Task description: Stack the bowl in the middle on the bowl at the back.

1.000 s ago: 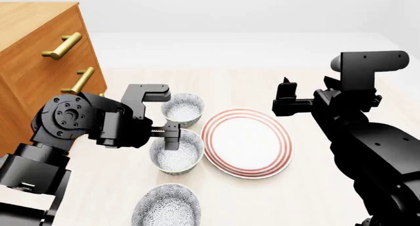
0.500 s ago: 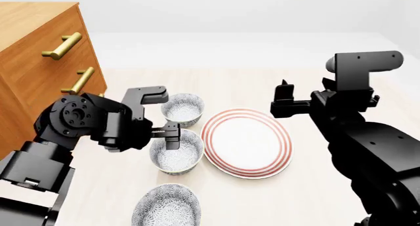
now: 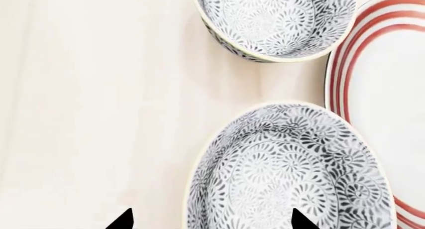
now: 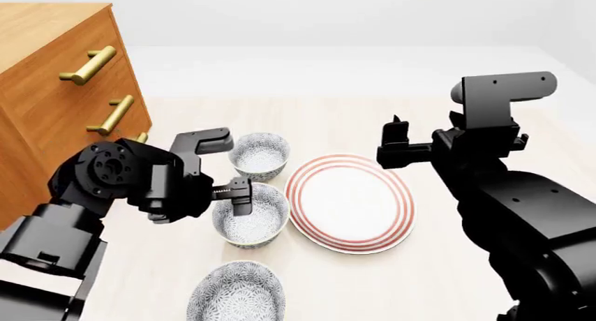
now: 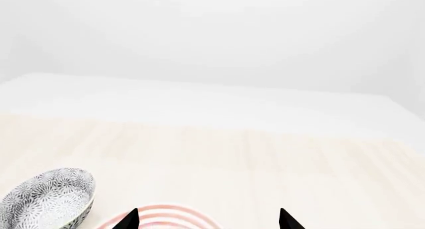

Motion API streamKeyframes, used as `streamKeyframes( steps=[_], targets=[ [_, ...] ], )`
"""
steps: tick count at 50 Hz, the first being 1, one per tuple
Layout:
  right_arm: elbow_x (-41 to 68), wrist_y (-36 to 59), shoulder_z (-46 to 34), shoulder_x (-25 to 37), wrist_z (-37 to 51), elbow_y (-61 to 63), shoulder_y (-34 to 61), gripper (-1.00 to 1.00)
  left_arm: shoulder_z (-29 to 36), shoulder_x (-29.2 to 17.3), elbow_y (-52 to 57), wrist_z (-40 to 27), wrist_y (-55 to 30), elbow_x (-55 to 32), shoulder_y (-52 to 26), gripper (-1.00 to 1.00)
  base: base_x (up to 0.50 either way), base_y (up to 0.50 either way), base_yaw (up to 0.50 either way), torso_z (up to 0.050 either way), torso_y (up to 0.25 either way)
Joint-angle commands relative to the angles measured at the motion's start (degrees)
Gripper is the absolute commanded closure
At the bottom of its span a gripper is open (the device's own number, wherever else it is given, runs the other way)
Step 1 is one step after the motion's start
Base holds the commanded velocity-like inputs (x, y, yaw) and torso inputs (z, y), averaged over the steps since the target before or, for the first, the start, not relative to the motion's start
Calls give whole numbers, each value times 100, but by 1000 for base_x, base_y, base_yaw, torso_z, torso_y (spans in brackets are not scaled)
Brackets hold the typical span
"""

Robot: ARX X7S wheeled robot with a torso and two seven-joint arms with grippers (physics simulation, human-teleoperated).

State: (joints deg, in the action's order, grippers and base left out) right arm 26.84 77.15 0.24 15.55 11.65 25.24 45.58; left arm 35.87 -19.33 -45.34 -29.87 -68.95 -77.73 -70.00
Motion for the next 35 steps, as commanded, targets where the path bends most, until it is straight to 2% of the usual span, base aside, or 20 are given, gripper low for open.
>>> streamKeyframes(
  steps=[1,35],
  targets=[
    [6,-97,-71,-10,12,-91,-24,-100,28,10,-133,77,69,28,35,-100,0,0,0,0,0],
    [90,-163,-207,-13,52,-210,45,-100,78,150,-744,349,282,102,-22,-100,0,0,0,0,0]
  ],
)
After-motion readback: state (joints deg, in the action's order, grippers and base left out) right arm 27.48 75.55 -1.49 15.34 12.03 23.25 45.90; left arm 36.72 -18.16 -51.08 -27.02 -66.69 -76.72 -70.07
